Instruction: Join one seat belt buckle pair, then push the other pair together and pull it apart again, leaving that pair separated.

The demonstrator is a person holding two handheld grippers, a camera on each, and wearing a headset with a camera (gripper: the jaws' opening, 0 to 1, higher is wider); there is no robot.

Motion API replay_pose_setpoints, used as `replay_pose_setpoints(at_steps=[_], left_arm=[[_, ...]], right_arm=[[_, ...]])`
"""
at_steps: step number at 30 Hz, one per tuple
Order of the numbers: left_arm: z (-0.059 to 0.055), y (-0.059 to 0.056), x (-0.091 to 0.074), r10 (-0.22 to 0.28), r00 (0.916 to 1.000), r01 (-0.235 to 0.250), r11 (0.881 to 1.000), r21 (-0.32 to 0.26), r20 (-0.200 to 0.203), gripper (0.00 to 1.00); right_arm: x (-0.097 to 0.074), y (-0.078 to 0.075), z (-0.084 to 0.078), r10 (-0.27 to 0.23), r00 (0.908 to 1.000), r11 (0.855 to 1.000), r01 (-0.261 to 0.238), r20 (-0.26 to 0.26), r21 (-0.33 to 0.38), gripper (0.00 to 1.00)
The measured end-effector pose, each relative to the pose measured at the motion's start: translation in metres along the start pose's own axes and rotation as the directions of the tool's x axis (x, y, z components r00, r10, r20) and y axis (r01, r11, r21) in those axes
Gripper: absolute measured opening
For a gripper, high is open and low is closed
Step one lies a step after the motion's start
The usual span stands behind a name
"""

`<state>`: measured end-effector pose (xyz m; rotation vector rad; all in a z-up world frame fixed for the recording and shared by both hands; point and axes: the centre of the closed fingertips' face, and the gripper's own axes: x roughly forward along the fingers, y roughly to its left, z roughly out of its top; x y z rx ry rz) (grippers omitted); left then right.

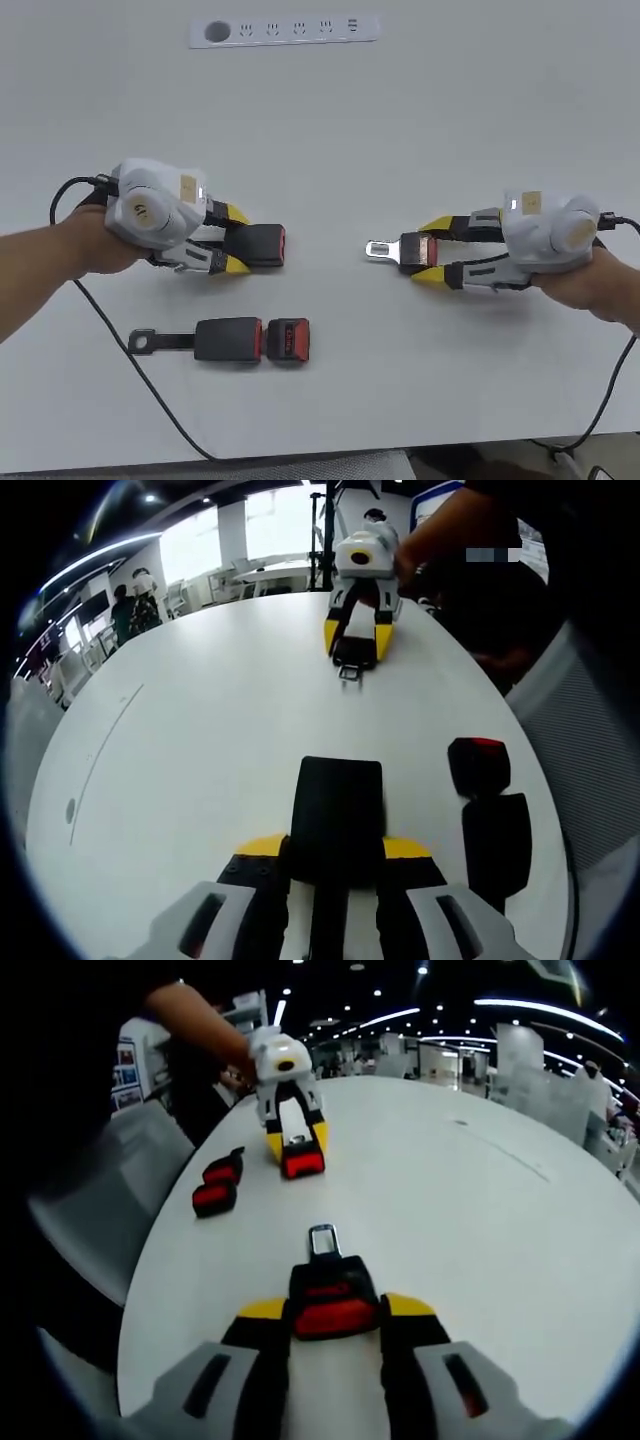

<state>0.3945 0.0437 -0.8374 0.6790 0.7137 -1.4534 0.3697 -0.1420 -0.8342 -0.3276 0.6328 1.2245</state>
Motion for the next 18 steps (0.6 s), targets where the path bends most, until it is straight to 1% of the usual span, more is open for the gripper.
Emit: replay_pose_setpoints(at_steps=[5,8,16,18], left_arm=[[0.000,0.000,0.000,-0.002,1.0000,0.002,1.000,0.000,-0.003,0.35],[0.001,0.000,0.000,-0.006,1.0000,0.006,1.000,-0.001,-0.007,0.34],[0.000,0.000,0.001,-0.005,0.9999,0.005,1.000,-0.008,-0.011,0.34],[0.000,0.000,0.001,-0.004,0.9999,0.004,1.000,-0.009,-0.015,0.34]], right_arm=[[0.009,-0.001,0.009,0.005,0.9999,1.000,-0.005,0.015,-0.005,0.35],[0.016,0.002,0.016,0.021,0.9995,1.000,-0.021,0.022,-0.009,0.35],[0.029,0.001,0.026,0.019,0.9989,1.000,-0.019,0.044,0.005,0.35],[0.035,0.001,0.030,0.017,0.9987,1.000,-0.017,0.048,0.003,0.35]])
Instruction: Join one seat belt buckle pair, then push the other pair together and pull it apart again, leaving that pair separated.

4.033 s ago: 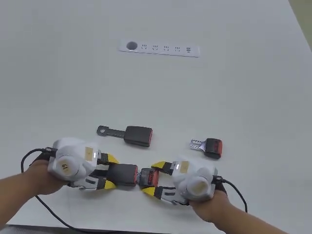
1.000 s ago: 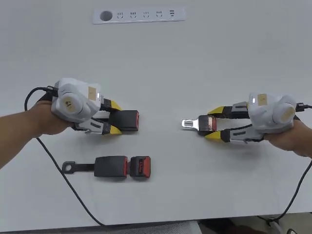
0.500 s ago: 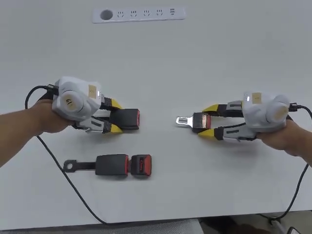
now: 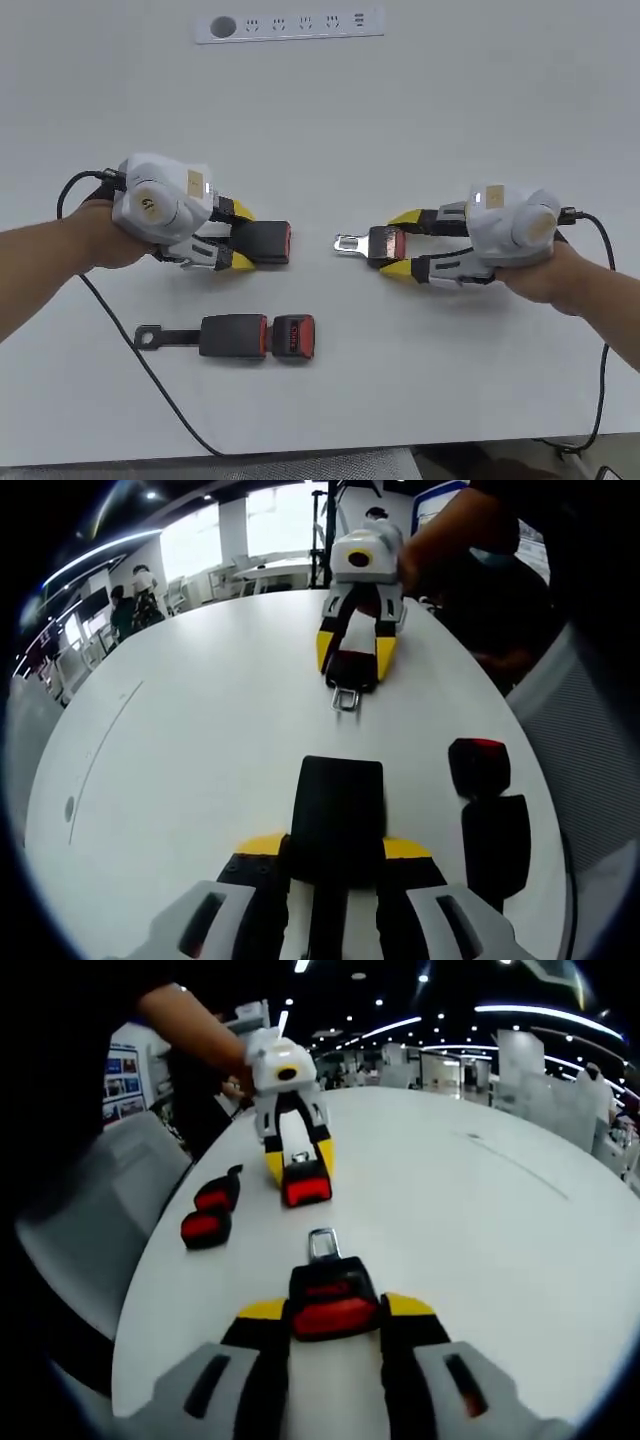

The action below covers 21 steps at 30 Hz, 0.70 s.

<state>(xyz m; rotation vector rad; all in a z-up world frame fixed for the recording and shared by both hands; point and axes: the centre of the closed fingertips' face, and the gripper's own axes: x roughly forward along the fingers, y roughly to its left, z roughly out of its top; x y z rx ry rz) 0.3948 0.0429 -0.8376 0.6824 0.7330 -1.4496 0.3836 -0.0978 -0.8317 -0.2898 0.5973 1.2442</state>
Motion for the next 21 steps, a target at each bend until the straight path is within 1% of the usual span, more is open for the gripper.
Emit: replay_pose_setpoints(at_steps=[5,8,13,16,21], left_arm=[[0.000,0.000,0.000,0.000,1.0000,0.000,1.000,-0.003,-0.004,0.34],[0.000,0.000,0.000,0.001,1.0000,-0.001,1.000,-0.005,-0.007,0.34],[0.000,0.000,0.000,-0.001,0.9999,0.001,1.000,-0.005,-0.012,0.34],[0.000,0.000,0.000,-0.001,0.9999,0.000,1.000,-0.005,-0.015,0.34],[0.000,0.001,0.001,-0.001,0.9997,0.001,1.000,-0.002,-0.026,0.34]], right_arm=[[0.015,0.002,0.008,0.006,1.0000,1.000,-0.006,0.002,-0.003,0.35],[0.025,0.007,0.014,0.014,0.9999,1.000,-0.014,0.002,-0.017,0.35],[0.037,0.011,0.021,0.025,0.9997,0.999,-0.025,-0.006,-0.026,0.35],[0.043,0.011,0.022,0.027,0.9996,0.999,-0.027,-0.009,-0.031,0.35],[0.050,0.016,0.025,0.029,0.9994,0.999,-0.030,-0.019,-0.041,0.35]])
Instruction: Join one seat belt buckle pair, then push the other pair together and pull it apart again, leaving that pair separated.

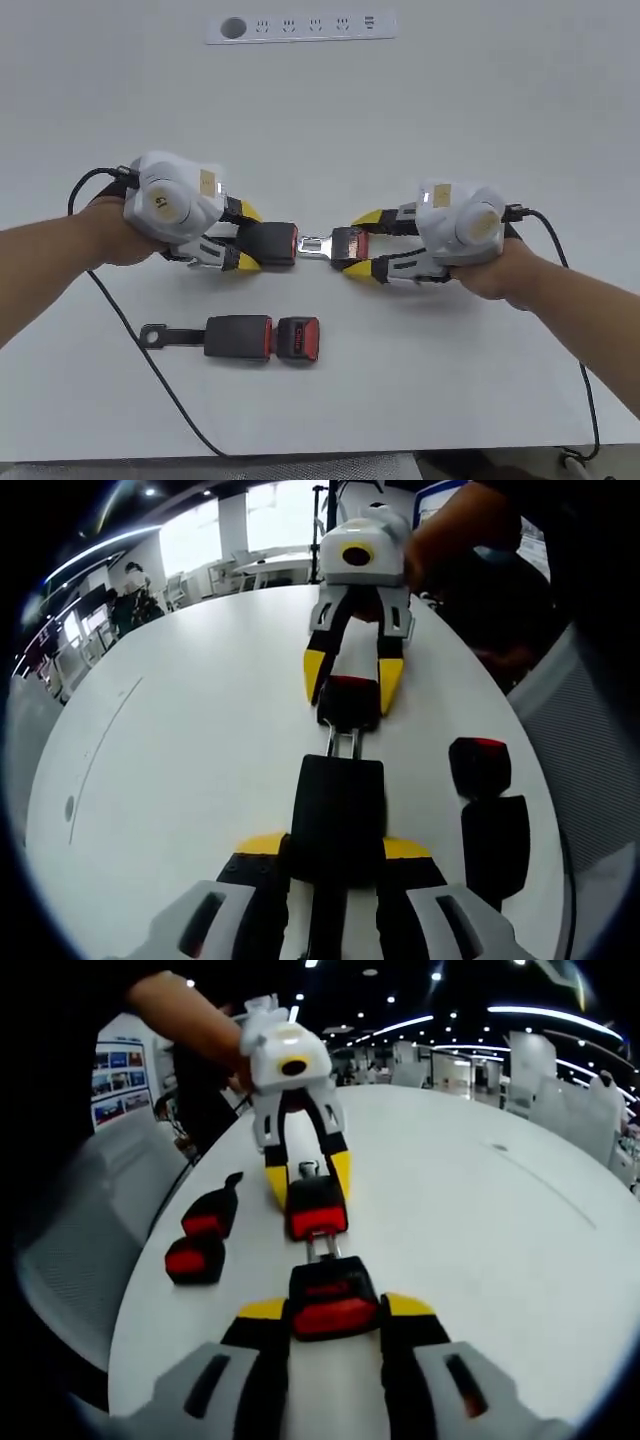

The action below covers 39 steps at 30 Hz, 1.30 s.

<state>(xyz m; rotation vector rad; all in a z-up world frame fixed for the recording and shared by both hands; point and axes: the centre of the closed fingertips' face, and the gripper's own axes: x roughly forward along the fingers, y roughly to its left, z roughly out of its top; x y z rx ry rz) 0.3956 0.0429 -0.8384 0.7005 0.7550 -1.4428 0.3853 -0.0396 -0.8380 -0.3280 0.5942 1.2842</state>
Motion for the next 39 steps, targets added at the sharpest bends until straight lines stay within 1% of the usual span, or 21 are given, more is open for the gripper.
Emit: replay_pose_setpoints(at_steps=[6,10,11,15,21,25,31,34,36,37,39], left_arm=[[0.000,0.000,0.000,-0.001,1.0000,0.001,1.000,0.008,-0.008,0.34],[-0.001,0.000,0.000,-0.002,0.9999,0.003,1.000,0.012,-0.013,0.34],[-0.001,0.000,0.000,-0.005,0.9999,0.005,1.000,0.013,-0.016,0.34],[-0.001,0.001,0.000,-0.006,0.9998,0.007,1.000,0.019,-0.016,0.34],[-0.001,0.001,0.000,-0.009,0.9996,0.010,0.999,0.033,-0.027,0.34],[-0.001,0.001,0.000,-0.009,0.9996,0.010,0.999,0.033,-0.027,0.34],[-0.002,0.000,0.001,-0.011,0.9992,0.013,0.999,0.043,-0.038,0.33],[-0.002,0.000,0.001,-0.012,0.9991,0.014,0.999,0.045,-0.040,0.33],[-0.001,0.000,0.001,-0.020,0.9987,0.023,0.998,0.057,-0.047,0.33],[-0.001,0.000,0.001,-0.023,0.9983,0.027,0.998,0.063,-0.053,0.33],[-0.001,0.000,0.001,-0.025,0.9983,0.028,0.998,0.062,-0.053,0.33]], right_arm=[[0.005,0.002,0.000,0.017,0.9996,1.000,-0.017,-0.021,-0.012,0.35],[0.014,0.004,0.004,0.019,0.9995,1.000,-0.019,-0.023,-0.013,0.35],[0.014,0.003,0.004,0.017,0.9992,1.000,-0.018,-0.035,-0.023,0.35],[0.012,0.003,0.003,0.021,0.9987,1.000,-0.021,-0.046,-0.006,0.35],[0.013,0.003,0.003,0.030,0.9977,0.999,-0.029,-0.060,0.015,0.35],[0.014,0.004,0.004,0.025,0.9969,1.000,-0.024,-0.075,0.015,0.35],[0.015,0.003,0.004,0.020,0.9962,1.000,-0.018,-0.085,0.022,0.34],[0.018,0.004,0.007,0.020,0.9961,0.999,-0.018,-0.086,0.029,0.34],[0.026,0.006,0.012,0.015,0.9962,0.999,-0.012,-0.085,0.037,0.34],[0.028,0.007,0.014,0.015,0.9960,0.999,-0.013,-0.088,0.030,0.34],[0.027,0.005,0.013,0.019,0.9949,0.999,-0.015,-0.099,0.035,0.34]])
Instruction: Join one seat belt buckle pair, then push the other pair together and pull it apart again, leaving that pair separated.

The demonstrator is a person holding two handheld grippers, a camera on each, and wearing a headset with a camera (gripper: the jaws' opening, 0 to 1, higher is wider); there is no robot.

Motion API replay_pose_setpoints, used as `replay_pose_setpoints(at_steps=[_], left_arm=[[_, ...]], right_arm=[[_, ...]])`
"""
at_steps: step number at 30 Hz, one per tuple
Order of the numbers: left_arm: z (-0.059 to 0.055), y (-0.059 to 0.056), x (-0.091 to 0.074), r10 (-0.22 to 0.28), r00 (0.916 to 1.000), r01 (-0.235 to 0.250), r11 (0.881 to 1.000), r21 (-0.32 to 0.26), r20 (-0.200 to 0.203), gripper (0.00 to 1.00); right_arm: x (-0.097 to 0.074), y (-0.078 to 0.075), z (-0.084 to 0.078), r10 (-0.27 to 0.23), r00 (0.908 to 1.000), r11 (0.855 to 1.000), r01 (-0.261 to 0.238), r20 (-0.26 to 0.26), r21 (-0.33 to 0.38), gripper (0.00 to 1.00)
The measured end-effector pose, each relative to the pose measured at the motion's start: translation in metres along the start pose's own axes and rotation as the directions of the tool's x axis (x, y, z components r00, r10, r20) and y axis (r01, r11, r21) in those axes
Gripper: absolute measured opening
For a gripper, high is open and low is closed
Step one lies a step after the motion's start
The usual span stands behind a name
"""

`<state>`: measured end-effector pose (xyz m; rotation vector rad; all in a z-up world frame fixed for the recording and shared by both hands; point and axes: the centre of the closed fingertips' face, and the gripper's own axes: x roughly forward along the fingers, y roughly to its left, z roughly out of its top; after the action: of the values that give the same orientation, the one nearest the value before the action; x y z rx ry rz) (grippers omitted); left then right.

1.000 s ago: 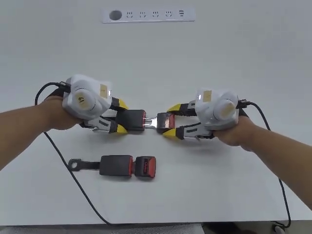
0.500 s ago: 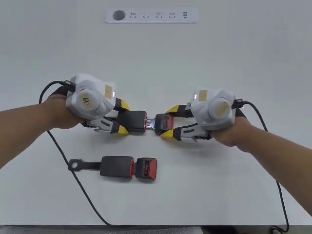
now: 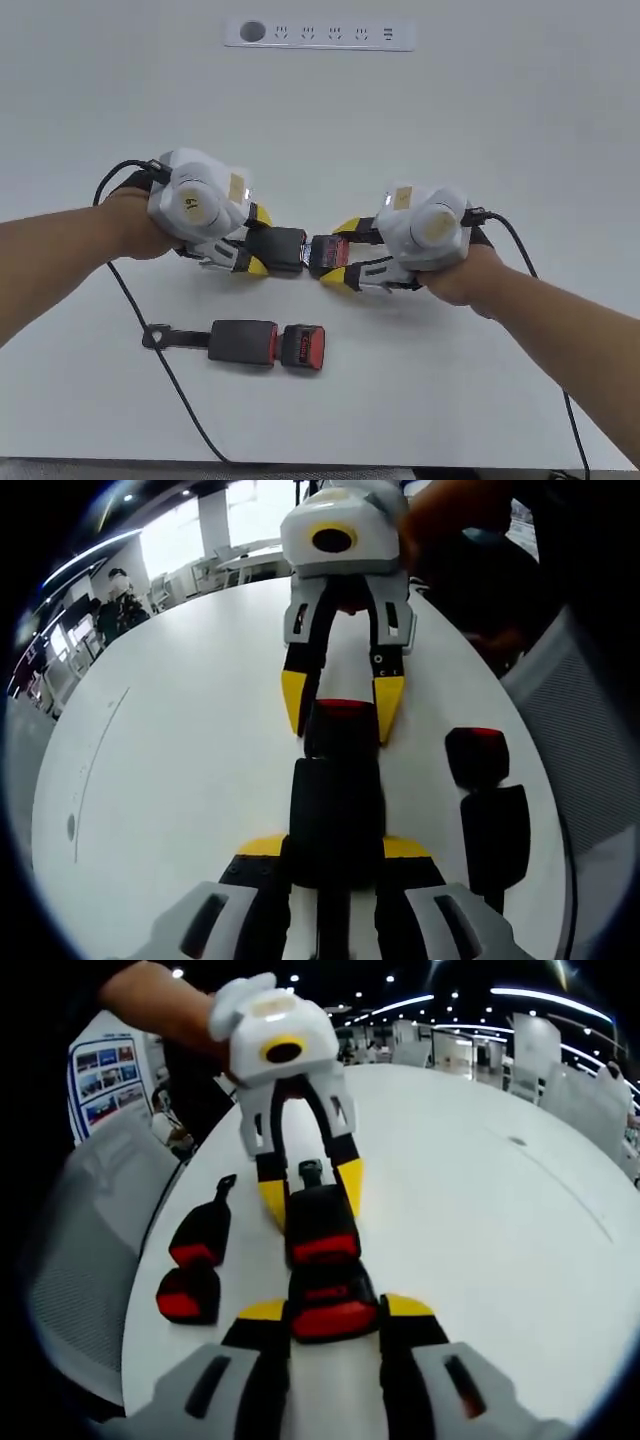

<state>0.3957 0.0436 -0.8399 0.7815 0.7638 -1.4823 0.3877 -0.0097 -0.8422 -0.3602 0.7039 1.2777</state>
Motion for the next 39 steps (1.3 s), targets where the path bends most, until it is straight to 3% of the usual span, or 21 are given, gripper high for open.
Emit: replay_pose_setpoints(at_steps=[20,39], left_arm=[[0.0000,0.0000,0.0005,-0.004,1.0000,0.004,1.000,0.003,-0.004,0.33],[0.0001,-0.0017,0.0001,-0.002,0.9999,0.002,1.000,0.001,-0.014,0.33]], right_arm=[[0.0011,-0.0021,0.0006,0.001,0.9958,1.000,-0.003,-0.091,-0.015,0.34],[0.0008,-0.0027,-0.0002,-0.011,0.9913,1.000,0.008,-0.131,-0.027,0.34]])
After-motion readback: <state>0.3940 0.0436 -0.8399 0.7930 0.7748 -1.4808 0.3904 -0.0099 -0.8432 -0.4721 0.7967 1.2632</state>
